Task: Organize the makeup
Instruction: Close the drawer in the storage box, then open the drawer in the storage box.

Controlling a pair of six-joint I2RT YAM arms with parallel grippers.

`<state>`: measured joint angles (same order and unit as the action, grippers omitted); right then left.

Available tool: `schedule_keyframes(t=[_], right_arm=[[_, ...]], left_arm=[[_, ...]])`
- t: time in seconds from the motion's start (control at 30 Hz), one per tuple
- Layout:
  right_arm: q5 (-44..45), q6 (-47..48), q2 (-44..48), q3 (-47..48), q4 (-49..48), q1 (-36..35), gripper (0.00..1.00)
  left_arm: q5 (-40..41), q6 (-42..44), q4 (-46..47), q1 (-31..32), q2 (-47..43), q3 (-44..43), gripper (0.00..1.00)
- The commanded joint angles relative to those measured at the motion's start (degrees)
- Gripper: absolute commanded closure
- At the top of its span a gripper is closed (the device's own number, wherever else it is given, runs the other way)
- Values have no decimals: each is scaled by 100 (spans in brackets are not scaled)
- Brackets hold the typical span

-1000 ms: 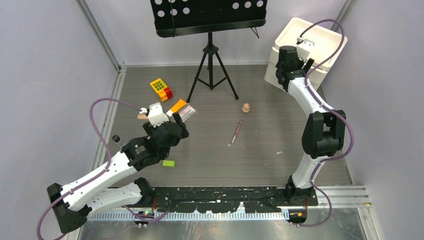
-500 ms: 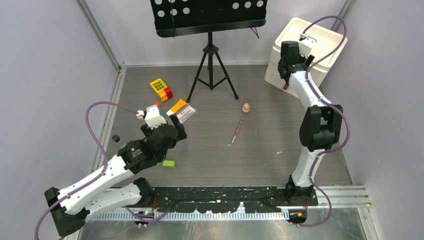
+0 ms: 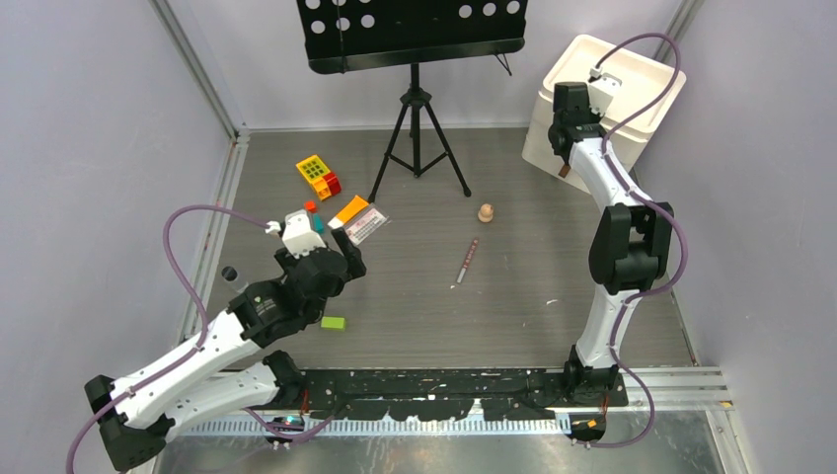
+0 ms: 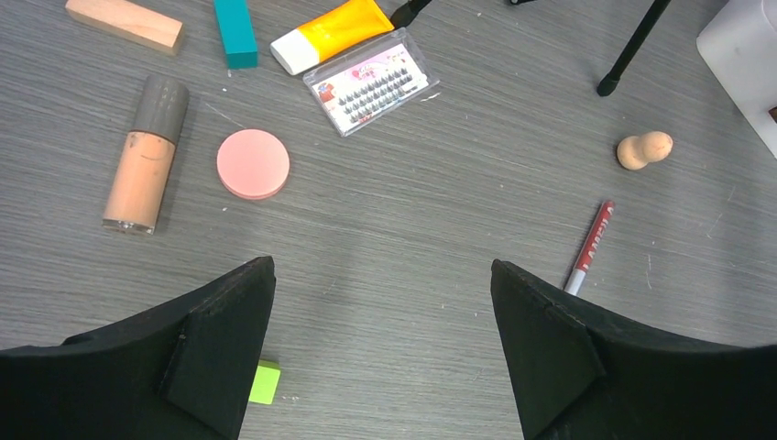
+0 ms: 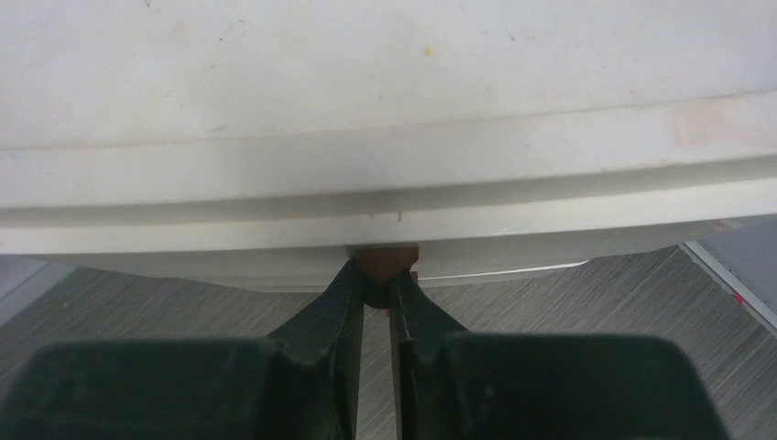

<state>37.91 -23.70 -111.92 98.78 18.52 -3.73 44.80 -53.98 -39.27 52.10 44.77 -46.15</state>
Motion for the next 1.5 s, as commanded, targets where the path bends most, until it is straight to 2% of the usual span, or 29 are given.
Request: schedule_keyframes(t=[0.0,0.07,0.13,0.4,1.03,1.07,1.17,1.27,1.33,1.47], right_arm=[[-56,47,289,5,-400,36,88],[-120,58,359,-43,-427,38,97],[-198,43,416,-95,-412,25,100],[-290,-28,892,-680,-509,-136,100],[-26,-201,2359,-2308,-552,-1387,100],[-65,-203,2393,-2326,-529,-1436,96],[-253,-203,2473,-2383,-477,-1484,69],[-632,-91,2488,-2410,-509,-1544,49],[-793,-10,2349,-2308,-355,-1655,40],[-706,216,2119,-2379,-448,-2033,34]], left_arm=[[131,-51,158,-15,-96,73,11],[115,-51,167,-15,-76,73,11],[108,-51,169,-15,-53,62,11],[76,-43,190,-15,-8,51,11],[-46,-47,322,-15,169,70,11],[-53,-59,323,-15,166,78,11],[-60,-75,314,-13,163,80,11],[-81,-93,319,-15,165,80,11],[-90,-112,323,-15,184,80,11],[-144,-121,357,-15,251,58,11]])
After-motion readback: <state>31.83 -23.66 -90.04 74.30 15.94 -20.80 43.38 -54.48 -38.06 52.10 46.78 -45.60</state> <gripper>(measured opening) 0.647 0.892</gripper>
